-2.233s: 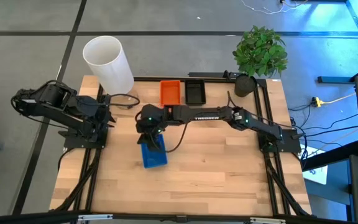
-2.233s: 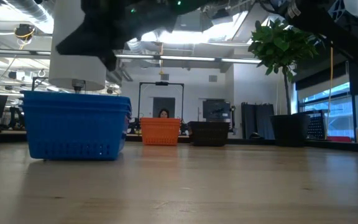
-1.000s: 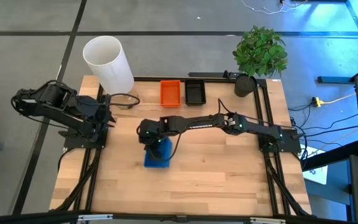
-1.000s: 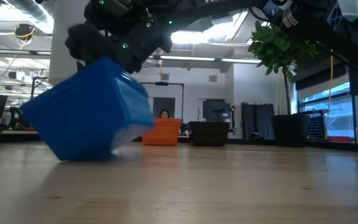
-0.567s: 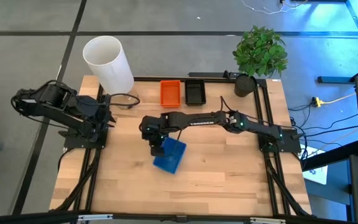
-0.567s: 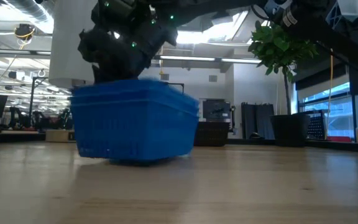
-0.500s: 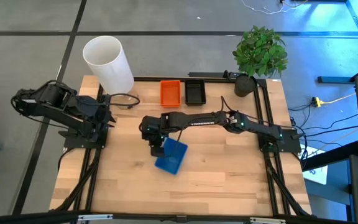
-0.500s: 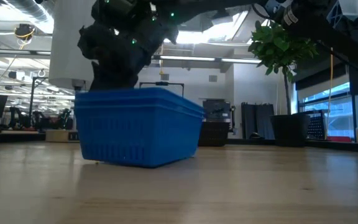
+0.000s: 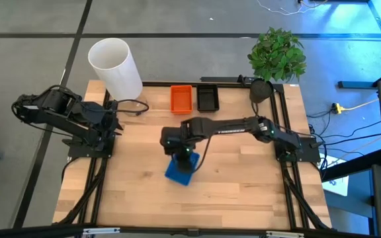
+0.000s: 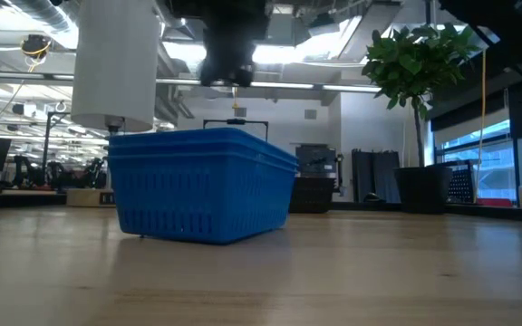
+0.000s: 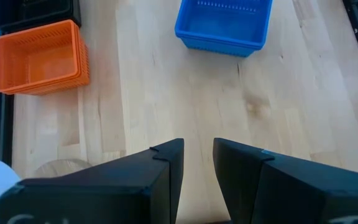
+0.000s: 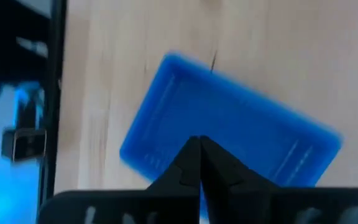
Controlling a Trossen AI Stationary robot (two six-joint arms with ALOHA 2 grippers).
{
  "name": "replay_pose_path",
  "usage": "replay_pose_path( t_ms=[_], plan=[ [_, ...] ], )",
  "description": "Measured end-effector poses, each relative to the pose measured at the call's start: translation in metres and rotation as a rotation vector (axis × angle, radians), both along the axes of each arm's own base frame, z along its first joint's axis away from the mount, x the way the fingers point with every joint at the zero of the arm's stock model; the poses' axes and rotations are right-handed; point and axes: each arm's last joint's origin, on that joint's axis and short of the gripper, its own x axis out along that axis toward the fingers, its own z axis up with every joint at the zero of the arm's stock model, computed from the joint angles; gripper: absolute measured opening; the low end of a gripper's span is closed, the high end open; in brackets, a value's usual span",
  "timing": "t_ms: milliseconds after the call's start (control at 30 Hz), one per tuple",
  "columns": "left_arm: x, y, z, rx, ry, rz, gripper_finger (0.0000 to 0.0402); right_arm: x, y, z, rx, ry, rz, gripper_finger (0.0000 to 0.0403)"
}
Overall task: Stack baskets by color
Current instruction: Move the stacked blue bins to the center of the table
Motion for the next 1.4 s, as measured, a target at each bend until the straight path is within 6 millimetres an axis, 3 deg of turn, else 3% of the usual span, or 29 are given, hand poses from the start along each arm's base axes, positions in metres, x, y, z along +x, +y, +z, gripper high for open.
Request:
replay_pose_path(
  t_ms=[267, 433, 733, 967, 1400],
  plan=[
    [0.000, 0.000, 0.000, 0.033, 0.000, -0.040, 0.0078, -0.011, 0.034, -0.029, 0.003, 0.158, 0.004, 0.0000],
    [0.000, 0.000, 0.000, 0.034, 0.001, -0.041, 0.0078, -0.011, 0.033, -0.062, -0.061, 0.203, -0.067, 0.0000],
    [0.000, 0.000, 0.000, 0.034, 0.001, -0.041, 0.0078, -0.018, 0.013, -0.104, -0.137, 0.284, -0.140, 0.0000],
    [0.000, 0.000, 0.000, 0.033, 0.000, -0.041, 0.0078, -0.022, -0.007, -0.106, -0.228, 0.325, -0.120, 0.0000],
    [0.000, 0.000, 0.000, 0.032, 0.000, -0.040, 0.0078, -0.033, -0.065, -0.104, -0.415, 0.424, -0.070, 0.0000]
  ],
)
